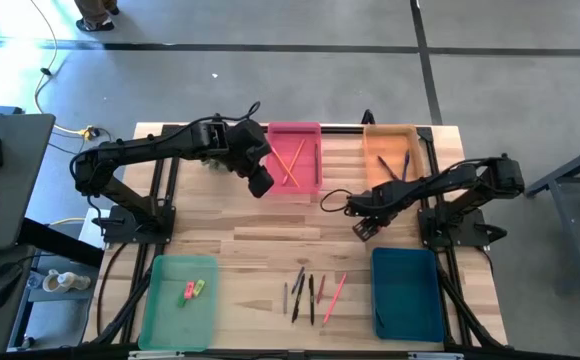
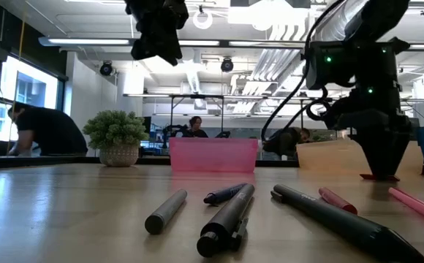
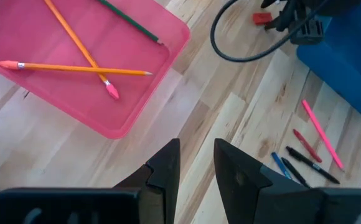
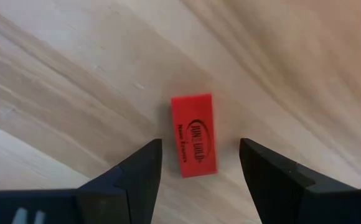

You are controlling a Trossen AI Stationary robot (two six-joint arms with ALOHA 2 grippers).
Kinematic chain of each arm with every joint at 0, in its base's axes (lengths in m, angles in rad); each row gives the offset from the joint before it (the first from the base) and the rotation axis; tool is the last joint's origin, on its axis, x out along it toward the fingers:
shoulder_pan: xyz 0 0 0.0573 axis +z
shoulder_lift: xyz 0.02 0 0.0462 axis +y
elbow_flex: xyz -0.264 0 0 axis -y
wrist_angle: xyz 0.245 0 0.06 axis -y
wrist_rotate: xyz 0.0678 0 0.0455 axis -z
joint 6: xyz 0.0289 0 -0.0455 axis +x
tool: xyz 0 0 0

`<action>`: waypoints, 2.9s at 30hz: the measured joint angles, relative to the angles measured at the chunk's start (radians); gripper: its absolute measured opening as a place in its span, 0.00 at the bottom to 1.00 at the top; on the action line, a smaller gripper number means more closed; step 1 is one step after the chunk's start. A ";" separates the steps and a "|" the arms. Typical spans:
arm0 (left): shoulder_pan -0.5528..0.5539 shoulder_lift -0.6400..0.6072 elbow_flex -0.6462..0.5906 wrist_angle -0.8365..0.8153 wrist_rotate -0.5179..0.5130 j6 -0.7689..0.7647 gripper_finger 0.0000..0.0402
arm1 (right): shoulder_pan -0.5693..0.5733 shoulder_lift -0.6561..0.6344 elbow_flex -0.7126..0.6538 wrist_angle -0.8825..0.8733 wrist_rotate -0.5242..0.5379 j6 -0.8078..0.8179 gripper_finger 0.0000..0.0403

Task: Sort crayons/erasers/pens/pencils in bins
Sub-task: Put the red eraser into the light green bin

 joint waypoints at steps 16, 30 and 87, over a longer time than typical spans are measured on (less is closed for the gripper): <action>0.026 0.000 0.000 -0.014 0.003 0.002 0.21 | 0.011 0.064 -0.009 0.000 0.027 0.080 0.43; 0.140 -0.060 0.000 -0.028 0.034 0.082 0.21 | 0.012 0.066 0.009 0.009 0.026 0.129 0.15; 0.118 -0.078 0.000 -0.244 0.204 0.049 0.46 | 0.122 0.072 0.363 0.167 0.089 -0.169 0.13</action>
